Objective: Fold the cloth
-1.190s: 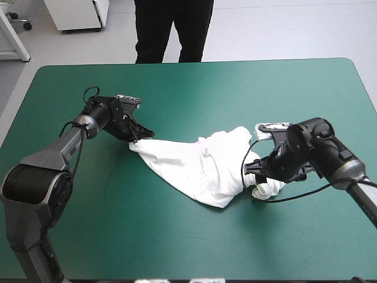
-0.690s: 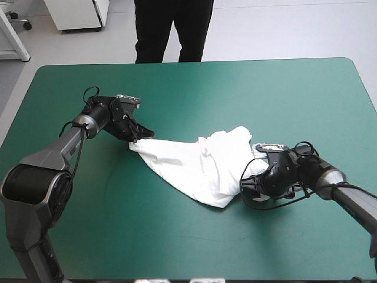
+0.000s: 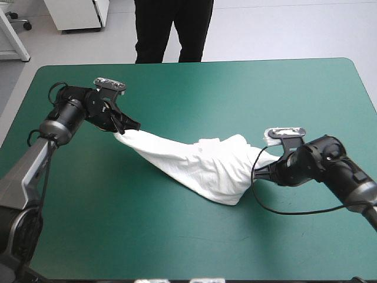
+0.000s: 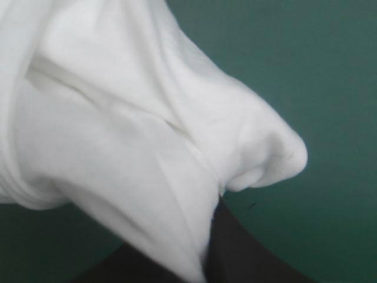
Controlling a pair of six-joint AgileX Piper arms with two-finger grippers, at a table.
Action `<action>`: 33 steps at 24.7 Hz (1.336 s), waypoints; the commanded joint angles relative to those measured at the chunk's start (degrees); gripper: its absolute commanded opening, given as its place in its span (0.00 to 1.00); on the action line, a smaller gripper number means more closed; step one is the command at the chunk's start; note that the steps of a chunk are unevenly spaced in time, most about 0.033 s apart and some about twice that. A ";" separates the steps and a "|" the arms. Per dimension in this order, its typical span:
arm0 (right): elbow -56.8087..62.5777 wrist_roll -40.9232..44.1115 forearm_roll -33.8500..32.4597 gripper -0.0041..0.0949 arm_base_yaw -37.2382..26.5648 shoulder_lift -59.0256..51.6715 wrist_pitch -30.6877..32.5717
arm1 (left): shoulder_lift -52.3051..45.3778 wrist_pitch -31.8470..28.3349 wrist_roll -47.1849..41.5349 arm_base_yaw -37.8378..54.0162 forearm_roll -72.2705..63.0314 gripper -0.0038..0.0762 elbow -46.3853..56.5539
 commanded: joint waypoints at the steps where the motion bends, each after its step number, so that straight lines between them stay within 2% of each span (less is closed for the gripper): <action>1: -8.04 0.44 -4.77 0.02 -0.03 -7.14 3.05 | -9.09 -0.49 0.14 -0.05 0.16 0.04 -2.40; 10: -31.86 -7.96 -8.34 0.02 -0.03 -10.23 10.53 | -22.56 0.17 2.19 -0.05 0.17 0.04 -11.55; 21: -65.56 -16.72 -8.74 0.02 -0.03 -6.95 12.64 | -30.14 -2.70 2.51 -0.05 -0.06 0.04 -35.58; 23: -71.74 -17.51 -8.74 0.02 -0.03 -6.27 14.42 | -31.85 -2.85 3.32 -0.45 0.05 0.04 -38.01; 26: -74.21 -17.51 -7.96 0.02 -0.03 -6.27 14.57 | -34.31 -2.60 6.61 -4.31 0.66 0.04 -38.09; 28: -74.08 -15.70 -5.96 0.02 -0.03 -6.51 14.57 | -35.34 0.17 7.33 -9.01 5.29 0.04 -37.97; 31: -68.70 -13.87 -2.48 0.02 -0.03 -8.64 14.57 | -37.51 11.18 0.79 -18.78 23.40 0.04 -32.80; 32: -62.83 -12.05 -1.48 0.02 -0.03 -10.88 14.57 | -38.65 16.84 0.39 -22.17 29.55 0.04 -29.83; 33: -59.26 -10.95 -1.41 0.02 -0.03 -11.87 14.57 | -39.19 19.13 -0.58 -23.63 32.87 0.04 -28.25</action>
